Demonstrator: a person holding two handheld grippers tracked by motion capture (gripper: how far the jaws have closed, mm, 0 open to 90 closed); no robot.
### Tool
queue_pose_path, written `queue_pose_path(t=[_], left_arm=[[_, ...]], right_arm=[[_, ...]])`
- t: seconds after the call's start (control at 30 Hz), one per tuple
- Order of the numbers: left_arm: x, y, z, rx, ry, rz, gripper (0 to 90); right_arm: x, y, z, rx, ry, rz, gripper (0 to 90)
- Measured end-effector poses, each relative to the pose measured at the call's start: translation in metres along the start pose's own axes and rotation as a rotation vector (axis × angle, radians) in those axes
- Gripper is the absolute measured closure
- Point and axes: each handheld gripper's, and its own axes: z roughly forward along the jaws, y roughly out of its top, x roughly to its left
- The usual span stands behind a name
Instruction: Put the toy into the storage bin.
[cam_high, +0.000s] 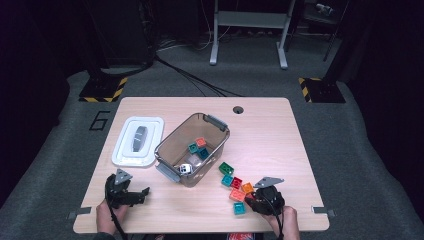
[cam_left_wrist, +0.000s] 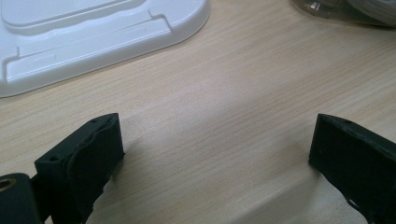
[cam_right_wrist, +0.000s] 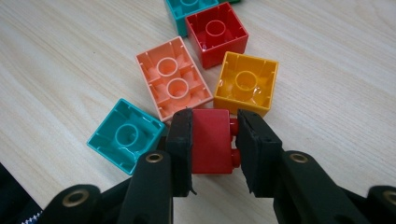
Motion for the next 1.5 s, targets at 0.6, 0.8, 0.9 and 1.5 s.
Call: queue_pose_path(t=[0.6,0.8,0.9,1.5], left_arm=[[0.000,0.000,-0.001,0.008,-0.001,0.001,2.9],[0.000,0.000,-0.001,0.009,-0.003,0.001,2.8],[0.000,0.000,0.000,0.005,0.000,0.000,2.9],[0.000,0.000,0.000,0.005,-0.003,0.000,2.9]], right_arm=[[-0.008,-0.003,-0.007,-0.020,-0.016,0.030,69.1],[-0.007,-0.005,0.001,0.010,-0.029,0.017,65.8],[-0.005,-0.006,0.008,0.047,-0.051,0.008,66.0],[-0.009,0.000,-0.001,-0.020,-0.046,0.035,67.3]])
